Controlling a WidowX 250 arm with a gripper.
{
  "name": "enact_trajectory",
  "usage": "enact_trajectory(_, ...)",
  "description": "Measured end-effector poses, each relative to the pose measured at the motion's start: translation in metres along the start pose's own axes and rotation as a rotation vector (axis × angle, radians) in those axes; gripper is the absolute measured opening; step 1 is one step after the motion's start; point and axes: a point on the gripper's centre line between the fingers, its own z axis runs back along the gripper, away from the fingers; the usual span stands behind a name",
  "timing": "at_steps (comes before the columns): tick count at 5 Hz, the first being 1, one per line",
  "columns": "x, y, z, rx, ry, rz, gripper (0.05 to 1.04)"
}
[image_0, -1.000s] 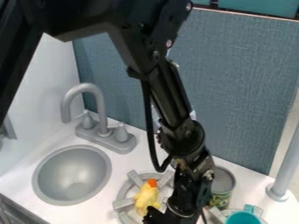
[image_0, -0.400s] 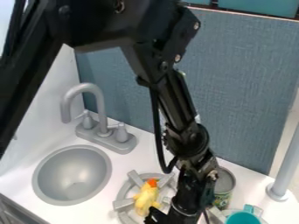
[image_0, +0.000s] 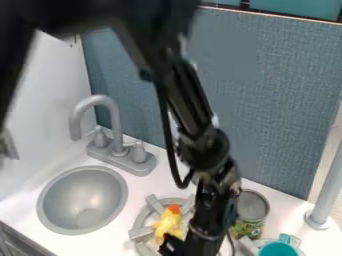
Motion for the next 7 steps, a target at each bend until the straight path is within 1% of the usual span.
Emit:
enact_trajectory(1,-0.015,-0.028,0.025,0.056,-0.071,-0.064,0.493)
enact_trajectory(2,-0.015,-0.069,0.026,0.044,-0.096,-0.181,0.493)
enact_trajectory(3,-0.008,-0.106,0.014,0.054,-0.08,-0.293,0.493)
enact_trajectory(4,0.001,-0.122,0.001,0.092,-0.047,-0.36,0.493)
enact_trajectory(5,0.009,-0.122,-0.004,0.125,-0.03,-0.366,0.493)
enact_trajectory(6,0.016,-0.122,-0.005,0.143,-0.038,-0.374,0.493)
enact_trajectory(7,0.025,-0.117,-0.006,0.131,-0.05,-0.374,0.493)
